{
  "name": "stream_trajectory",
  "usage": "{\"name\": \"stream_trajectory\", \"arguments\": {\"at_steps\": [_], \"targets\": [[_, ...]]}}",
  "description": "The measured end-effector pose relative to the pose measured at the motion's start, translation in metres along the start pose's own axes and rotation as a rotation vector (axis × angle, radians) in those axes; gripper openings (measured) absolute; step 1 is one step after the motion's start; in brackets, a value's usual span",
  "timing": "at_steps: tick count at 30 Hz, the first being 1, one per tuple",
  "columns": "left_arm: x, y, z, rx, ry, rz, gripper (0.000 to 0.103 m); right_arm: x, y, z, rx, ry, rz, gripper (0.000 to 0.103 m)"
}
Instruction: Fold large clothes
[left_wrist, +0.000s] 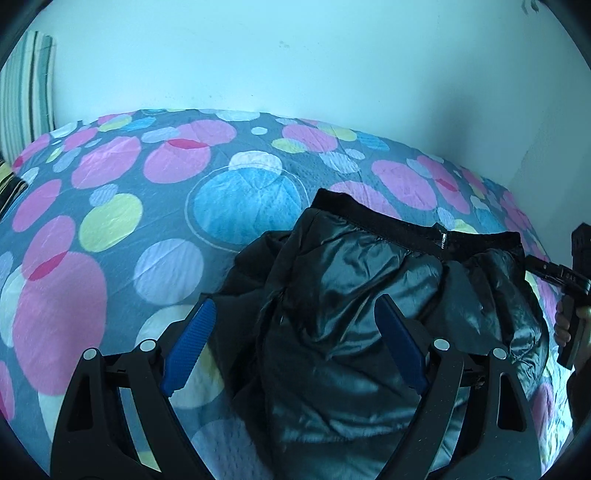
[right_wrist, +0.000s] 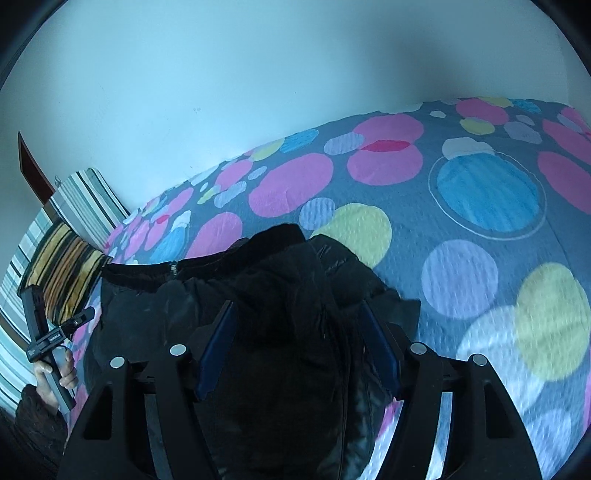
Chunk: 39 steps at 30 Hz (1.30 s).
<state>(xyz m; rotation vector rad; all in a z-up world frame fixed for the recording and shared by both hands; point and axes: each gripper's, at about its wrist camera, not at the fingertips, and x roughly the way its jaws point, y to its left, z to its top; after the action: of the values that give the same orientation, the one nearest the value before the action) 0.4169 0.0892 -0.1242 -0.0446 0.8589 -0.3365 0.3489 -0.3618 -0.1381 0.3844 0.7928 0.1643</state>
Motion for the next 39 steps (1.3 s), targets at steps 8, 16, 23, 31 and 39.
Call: {"name": "stream_trajectory", "arguments": {"at_steps": [8, 16, 23, 31, 39], "targets": [[0.039, -0.017, 0.014, 0.086, 0.118, 0.007, 0.027, 0.031, 0.011, 0.011, -0.075, 0.065, -0.032, 0.037], [0.014, -0.018, 0.023, 0.058, -0.003, 0.073, 0.011, 0.022, 0.049, 0.018, -0.215, -0.021, -0.131, 0.013], [0.051, -0.010, 0.017, 0.052, 0.055, 0.148, 0.011, 0.060, 0.047, 0.027, -0.181, 0.039, -0.176, 0.013], [0.072, -0.011, 0.002, 0.057, 0.061, 0.165, 0.012, 0.100, 0.024, 0.013, -0.101, 0.139, -0.167, 0.015], [0.075, -0.014, 0.001, 0.068, 0.069, 0.177, 0.012, 0.114, 0.021, 0.011, -0.099, 0.160, -0.163, 0.017]]}}
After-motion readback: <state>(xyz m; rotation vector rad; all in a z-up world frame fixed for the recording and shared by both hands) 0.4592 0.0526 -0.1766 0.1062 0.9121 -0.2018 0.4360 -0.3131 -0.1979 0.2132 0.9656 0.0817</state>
